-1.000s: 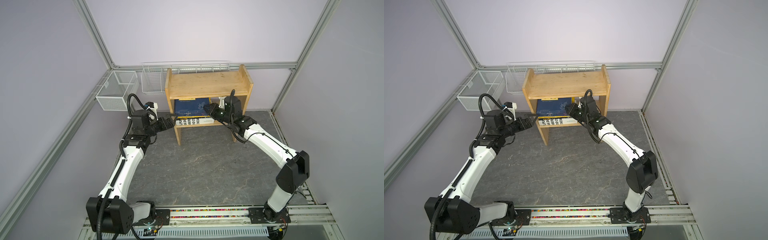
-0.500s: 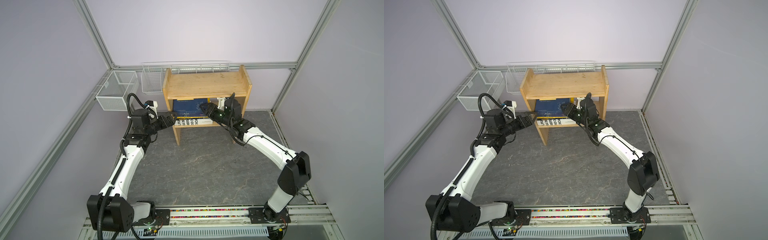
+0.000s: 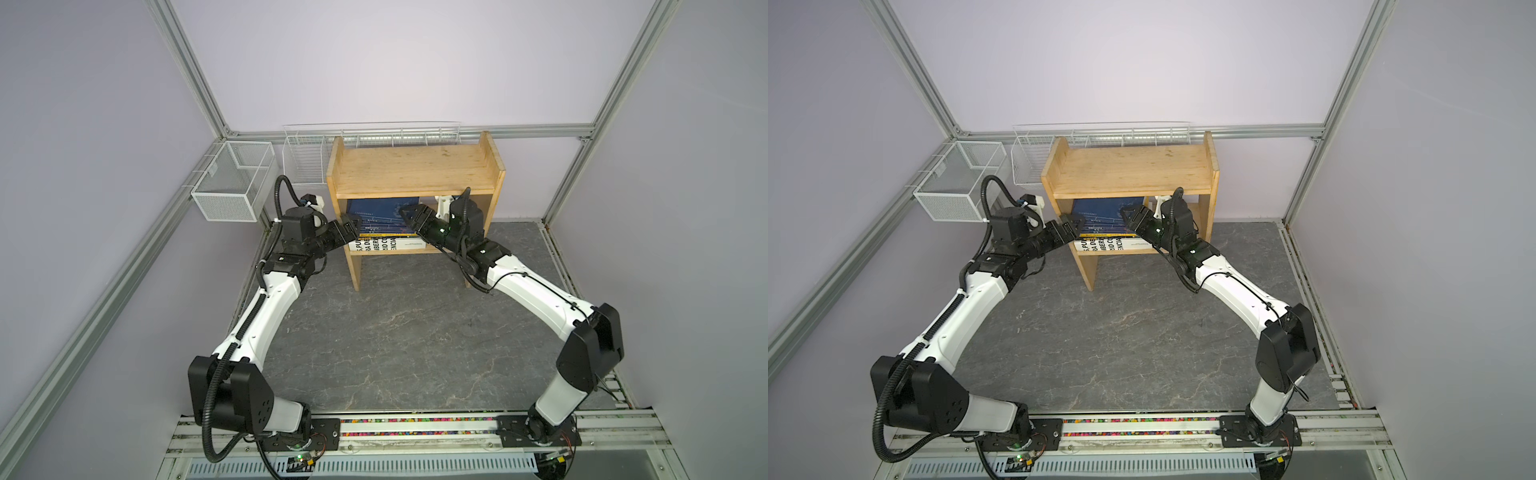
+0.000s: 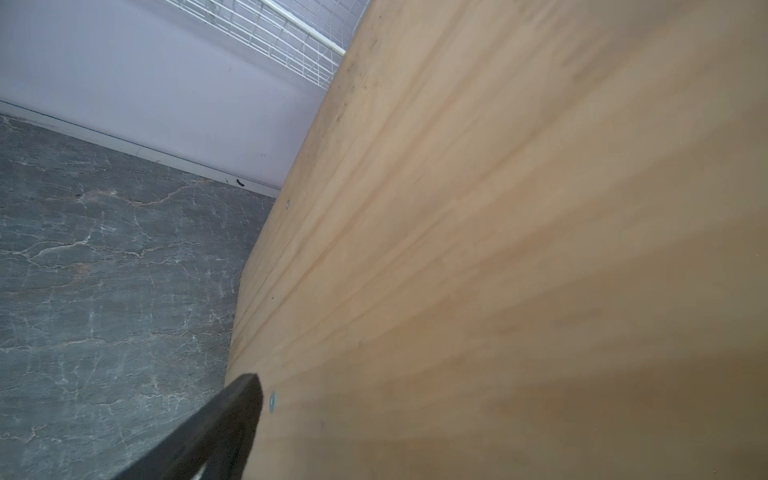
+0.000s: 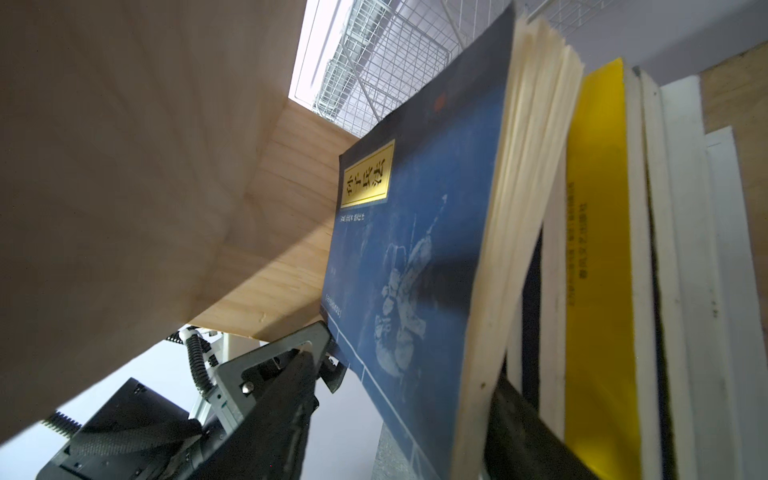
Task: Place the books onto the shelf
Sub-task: 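Push the book deeper into the shelf with both grippers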
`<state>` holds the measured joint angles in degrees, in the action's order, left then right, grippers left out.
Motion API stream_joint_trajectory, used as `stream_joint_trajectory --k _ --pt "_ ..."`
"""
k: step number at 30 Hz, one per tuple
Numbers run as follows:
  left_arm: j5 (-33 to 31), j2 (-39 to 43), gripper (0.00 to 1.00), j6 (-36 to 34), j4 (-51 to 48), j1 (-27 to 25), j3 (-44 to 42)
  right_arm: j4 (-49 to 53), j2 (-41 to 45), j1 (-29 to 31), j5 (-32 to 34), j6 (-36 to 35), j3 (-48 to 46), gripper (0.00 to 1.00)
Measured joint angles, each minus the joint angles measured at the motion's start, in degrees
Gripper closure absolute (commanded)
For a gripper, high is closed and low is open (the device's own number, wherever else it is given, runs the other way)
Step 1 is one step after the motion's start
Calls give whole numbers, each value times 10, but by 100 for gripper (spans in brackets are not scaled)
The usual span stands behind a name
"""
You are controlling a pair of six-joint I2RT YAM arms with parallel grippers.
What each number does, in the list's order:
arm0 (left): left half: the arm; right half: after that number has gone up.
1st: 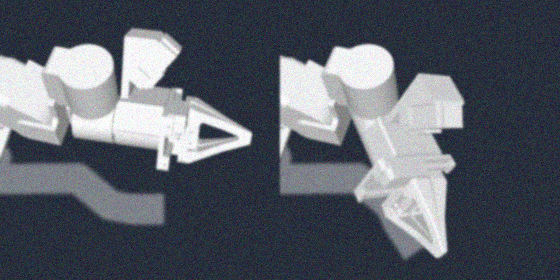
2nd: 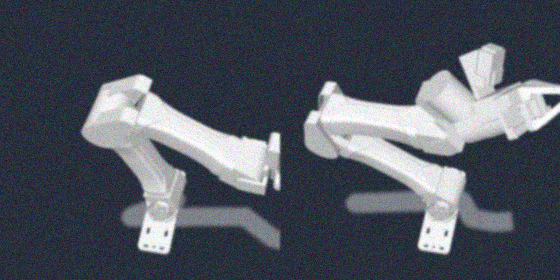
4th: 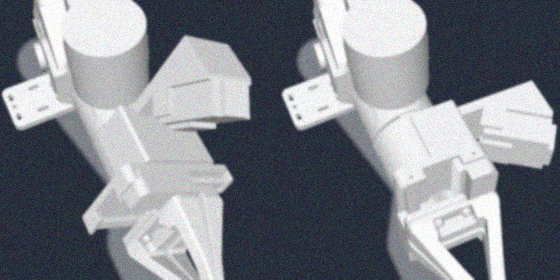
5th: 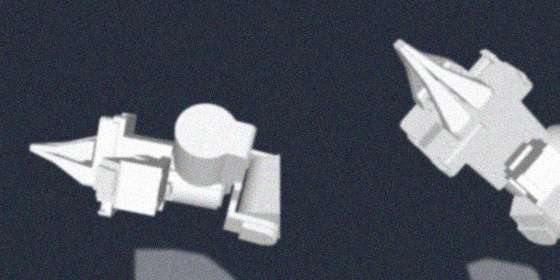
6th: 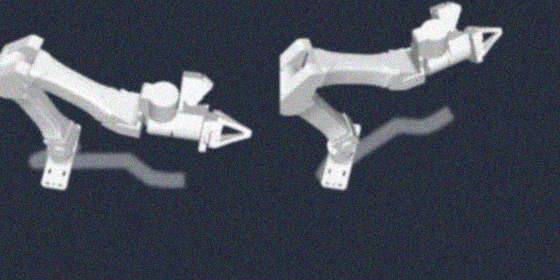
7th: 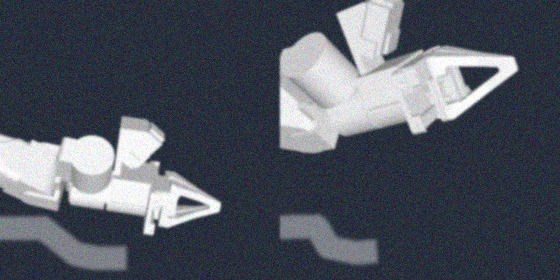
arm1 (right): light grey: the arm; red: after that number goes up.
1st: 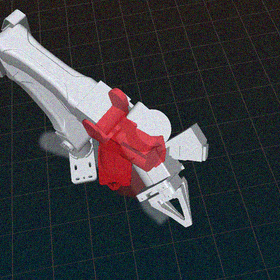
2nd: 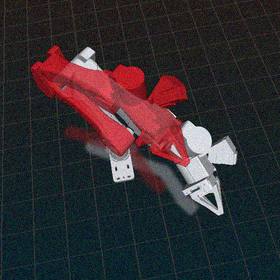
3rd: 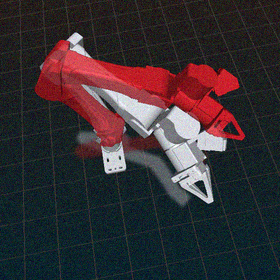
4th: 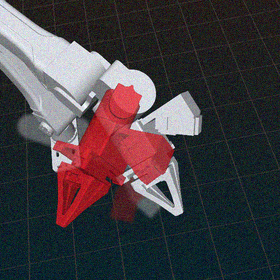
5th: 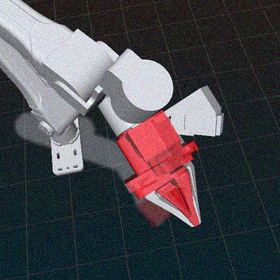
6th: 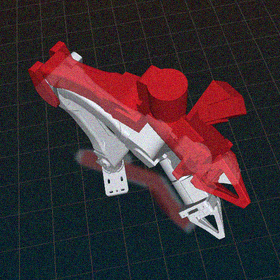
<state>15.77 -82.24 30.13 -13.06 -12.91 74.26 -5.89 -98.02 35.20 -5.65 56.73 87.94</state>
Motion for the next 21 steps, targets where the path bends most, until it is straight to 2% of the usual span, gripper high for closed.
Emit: stream_joint_trajectory --k 2,4,13,17,21 --pt "-21 -5 2 -2 -10 -9 2 0 3 2 11 10 -2 24" --pt "-36 -6 2 -2 -11 -13 3 -5 4 6 20 30 -3 22" --pt "-76 3 2 -2 -19 -15 4 -10 20 20 79 57 -24 20" --pt "-77 6 2 -2 -20 -15 4 -13 21 27 107 63 -25 19" --pt "-52 6 1 3 -9 -14 3 -17 21 28 107 64 -26 20"
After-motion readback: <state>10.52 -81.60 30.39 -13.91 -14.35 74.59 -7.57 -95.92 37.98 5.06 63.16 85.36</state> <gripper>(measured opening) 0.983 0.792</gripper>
